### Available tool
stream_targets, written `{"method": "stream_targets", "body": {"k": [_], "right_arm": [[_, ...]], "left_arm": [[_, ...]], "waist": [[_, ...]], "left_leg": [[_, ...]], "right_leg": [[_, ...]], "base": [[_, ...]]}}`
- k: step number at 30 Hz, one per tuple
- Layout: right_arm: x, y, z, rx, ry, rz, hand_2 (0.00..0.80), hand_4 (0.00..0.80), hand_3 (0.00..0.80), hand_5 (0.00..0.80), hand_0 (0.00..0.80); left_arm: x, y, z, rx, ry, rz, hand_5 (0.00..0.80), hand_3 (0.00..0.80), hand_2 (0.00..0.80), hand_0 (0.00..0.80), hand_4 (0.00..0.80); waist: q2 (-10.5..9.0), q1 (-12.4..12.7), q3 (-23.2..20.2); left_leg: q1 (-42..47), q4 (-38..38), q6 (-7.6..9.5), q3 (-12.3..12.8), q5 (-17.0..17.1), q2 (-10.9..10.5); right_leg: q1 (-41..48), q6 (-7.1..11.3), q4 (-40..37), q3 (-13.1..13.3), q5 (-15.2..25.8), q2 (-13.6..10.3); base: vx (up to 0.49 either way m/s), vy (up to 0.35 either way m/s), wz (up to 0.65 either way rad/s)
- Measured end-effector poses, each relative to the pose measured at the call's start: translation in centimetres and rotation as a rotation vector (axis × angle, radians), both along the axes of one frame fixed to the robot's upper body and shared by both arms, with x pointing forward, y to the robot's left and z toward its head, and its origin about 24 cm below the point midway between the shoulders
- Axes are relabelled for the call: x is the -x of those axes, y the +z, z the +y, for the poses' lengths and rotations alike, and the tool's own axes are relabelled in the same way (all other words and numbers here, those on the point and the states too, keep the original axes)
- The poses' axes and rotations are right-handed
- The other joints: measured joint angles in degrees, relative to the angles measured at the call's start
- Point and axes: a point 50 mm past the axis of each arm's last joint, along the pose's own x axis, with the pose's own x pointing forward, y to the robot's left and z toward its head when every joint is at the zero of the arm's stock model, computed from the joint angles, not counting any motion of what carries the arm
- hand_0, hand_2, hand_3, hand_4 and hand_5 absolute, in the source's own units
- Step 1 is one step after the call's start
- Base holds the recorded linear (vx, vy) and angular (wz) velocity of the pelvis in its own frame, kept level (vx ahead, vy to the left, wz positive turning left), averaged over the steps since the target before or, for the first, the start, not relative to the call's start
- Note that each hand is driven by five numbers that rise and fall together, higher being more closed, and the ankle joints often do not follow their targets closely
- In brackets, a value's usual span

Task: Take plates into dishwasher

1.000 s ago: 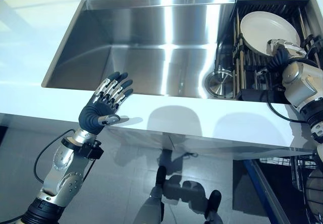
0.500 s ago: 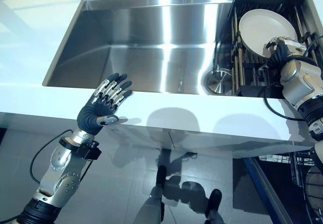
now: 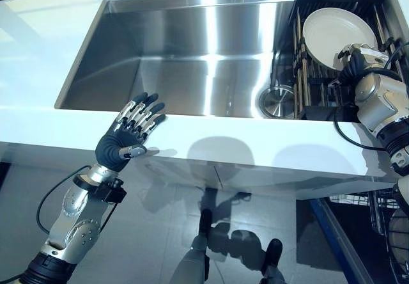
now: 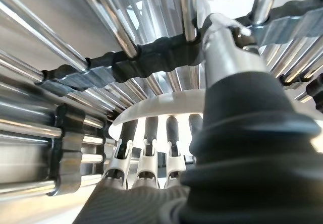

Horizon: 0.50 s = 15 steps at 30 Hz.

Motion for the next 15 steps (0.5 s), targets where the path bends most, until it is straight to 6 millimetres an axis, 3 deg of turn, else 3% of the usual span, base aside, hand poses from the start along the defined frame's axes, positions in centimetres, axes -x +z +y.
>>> {"method": "stream_targets", "body": {"k": [9, 10, 11, 12, 15], "right_arm": [[0.0, 0.0, 0.0, 0.004, 0.003, -0.003, 0.800, 0.800, 0.800, 0.800, 0.800], [0.0, 0.0, 0.0, 0.005, 0.003, -0.004, 0.690, 0.690, 0.690, 0.690, 0.690], [0.0, 0.0, 0.0, 0.005, 0.003, -0.004, 0.317, 0.317, 0.317, 0.317, 0.317], [0.0, 0.1, 0.0, 0.009, 0.002, -0.011, 0.000, 0.000, 0.000, 0.000, 0.000], [0.6, 1.3, -0.7, 0.035, -0.039, -0.104, 0.000, 0.000, 0.000, 0.000, 0.000]], "left_arm": [[0.0, -0.1, 0.1, 0.020, -0.007, 0.011, 0.000, 0.000, 0.000, 0.000, 0.000], [0.1, -0.1, 0.2, 0.017, -0.006, 0.012, 0.000, 0.000, 0.000, 0.000, 0.000], [0.1, -0.1, 0.2, 0.016, -0.006, 0.013, 0.000, 0.000, 0.000, 0.000, 0.000], [0.1, -0.1, 0.2, 0.014, -0.006, 0.013, 0.000, 0.000, 0.000, 0.000, 0.000], [0.1, -0.1, 0.3, 0.011, -0.011, 0.015, 0.000, 0.000, 0.000, 0.000, 0.000]], "waist": [[0.04, -0.04, -0.03], [0.04, -0.05, -0.03], [0.04, -0.06, -0.03], [0.04, -0.07, -0.03], [0.05, 0.03, -0.04]], "left_leg": [[0.01, 0.00, 0.11, -0.02, 0.10, -0.09], [0.01, 0.00, 0.12, -0.02, 0.11, -0.10], [0.01, 0.00, 0.12, -0.02, 0.12, -0.11], [0.03, 0.00, 0.15, -0.02, 0.14, -0.12], [0.02, -0.03, 0.17, -0.02, 0.15, -0.19]], "right_leg": [[0.09, -0.06, -0.04, -0.06, 0.18, 0.04], [0.09, -0.05, -0.04, -0.07, 0.18, 0.04], [0.09, -0.05, -0.04, -0.08, 0.19, 0.04], [0.13, -0.08, -0.04, -0.08, 0.22, 0.05], [0.18, -0.11, -0.20, -0.15, 0.30, 0.02]], "base": [[0.000, 0.000, 0.00], [0.000, 0.000, 0.00], [0.000, 0.000, 0.00], [0.000, 0.000, 0.00], [0.000, 0.000, 0.00]]}}
